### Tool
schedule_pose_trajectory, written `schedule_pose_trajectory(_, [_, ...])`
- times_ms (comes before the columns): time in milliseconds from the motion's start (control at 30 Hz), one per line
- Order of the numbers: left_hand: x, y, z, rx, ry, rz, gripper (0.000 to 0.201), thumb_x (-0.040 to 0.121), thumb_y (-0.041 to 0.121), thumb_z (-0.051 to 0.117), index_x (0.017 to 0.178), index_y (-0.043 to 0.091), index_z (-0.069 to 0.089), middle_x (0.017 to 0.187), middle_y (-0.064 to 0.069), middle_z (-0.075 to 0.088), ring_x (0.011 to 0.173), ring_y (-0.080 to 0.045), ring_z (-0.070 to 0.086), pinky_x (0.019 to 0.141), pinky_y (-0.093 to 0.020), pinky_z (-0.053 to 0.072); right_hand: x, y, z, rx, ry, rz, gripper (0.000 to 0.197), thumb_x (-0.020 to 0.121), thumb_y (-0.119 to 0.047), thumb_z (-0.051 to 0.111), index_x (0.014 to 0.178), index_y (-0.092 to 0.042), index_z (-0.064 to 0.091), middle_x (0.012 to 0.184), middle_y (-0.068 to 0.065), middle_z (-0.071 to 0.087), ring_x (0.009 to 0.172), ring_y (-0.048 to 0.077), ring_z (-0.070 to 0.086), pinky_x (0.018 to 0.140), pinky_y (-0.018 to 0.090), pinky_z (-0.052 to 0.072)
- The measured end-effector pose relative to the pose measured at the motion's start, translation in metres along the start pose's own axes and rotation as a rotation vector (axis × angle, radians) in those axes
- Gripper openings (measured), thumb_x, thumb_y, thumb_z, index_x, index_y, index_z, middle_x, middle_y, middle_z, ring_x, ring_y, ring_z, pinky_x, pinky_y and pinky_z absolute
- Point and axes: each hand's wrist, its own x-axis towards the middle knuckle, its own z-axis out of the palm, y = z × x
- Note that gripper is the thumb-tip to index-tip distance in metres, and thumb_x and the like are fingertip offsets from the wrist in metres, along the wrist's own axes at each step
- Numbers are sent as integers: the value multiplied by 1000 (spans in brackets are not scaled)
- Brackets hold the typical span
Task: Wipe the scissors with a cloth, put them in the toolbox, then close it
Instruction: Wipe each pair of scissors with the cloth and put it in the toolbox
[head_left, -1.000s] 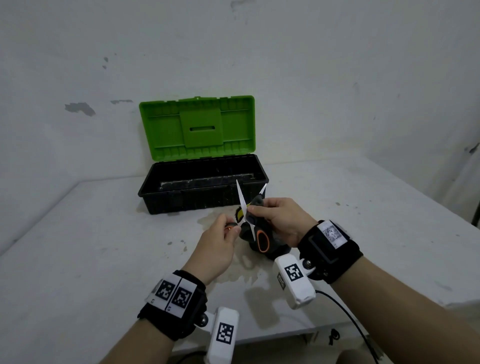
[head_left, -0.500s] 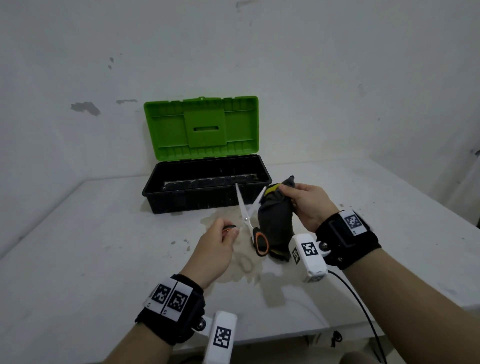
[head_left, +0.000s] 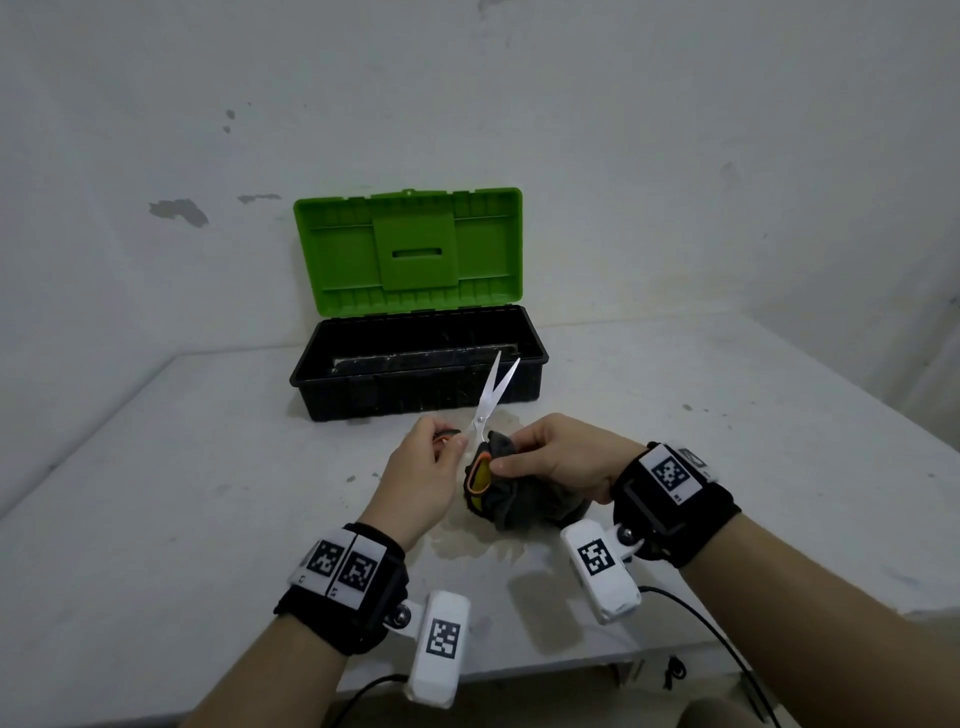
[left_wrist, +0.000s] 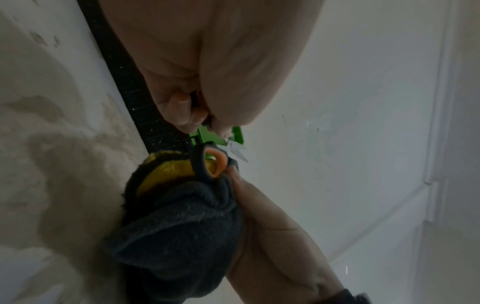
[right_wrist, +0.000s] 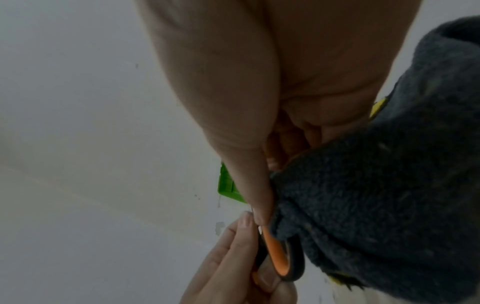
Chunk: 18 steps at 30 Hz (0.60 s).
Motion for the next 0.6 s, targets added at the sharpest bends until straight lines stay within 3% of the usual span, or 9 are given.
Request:
schedule_pose_trajectory(133, [-1,-1,-1,34,-39,40,13,101,32,53,110,23,56,97,6,61,89,-12,59,85,-32,52,4,1,6,60,-41,42,20,83,-12,71,99,0,74,105,23,72,93,33,68,95,44,54])
schedule_pose_trajectory(200, [0,0,-3,54,-70,54,9,101,31,54,106,24,57,93,10,60,85,-8,57,79,-28,49,5,1,4,20,-37,63,25,79,-15,71,98,1,74,105,25,71,90,32,68,96,47,53])
schedule_pose_trajectory(267, [1,1,-10,53,-100,44,8,100,30,55,103,24,60,85,13,58,78,-6,55,73,-24,45,2,0,-3,9,-46,78,21,82,-12,69,96,2,74,102,26,72,86,32,68,90,44,56])
schedule_pose_trajectory(433, [9,3,-37,0,-268,7,12,98,22,61,103,25,71,83,9,61,66,-6,51,60,-18,44,-9,1,-17,46,-81,108,13,86,-1,63,78,3,72,80,23,69,63,26,67,60,28,58])
schedule_pose_trajectory(500, [12,4,-40,-69,-234,-18,13,96,21,64,105,25,73,85,4,61,65,-6,49,57,-17,43,-9,0,-15,59,-75,97,12,86,-1,63,80,4,72,80,23,68,62,27,67,59,28,57])
schedule_pose_trajectory(600, [14,4,-35,-232,-31,-63,12,95,22,66,105,17,71,79,-6,62,60,-9,50,59,-22,44,-5,0,-10,88,-47,48,16,87,-4,65,94,9,71,91,26,68,75,32,65,69,32,58])
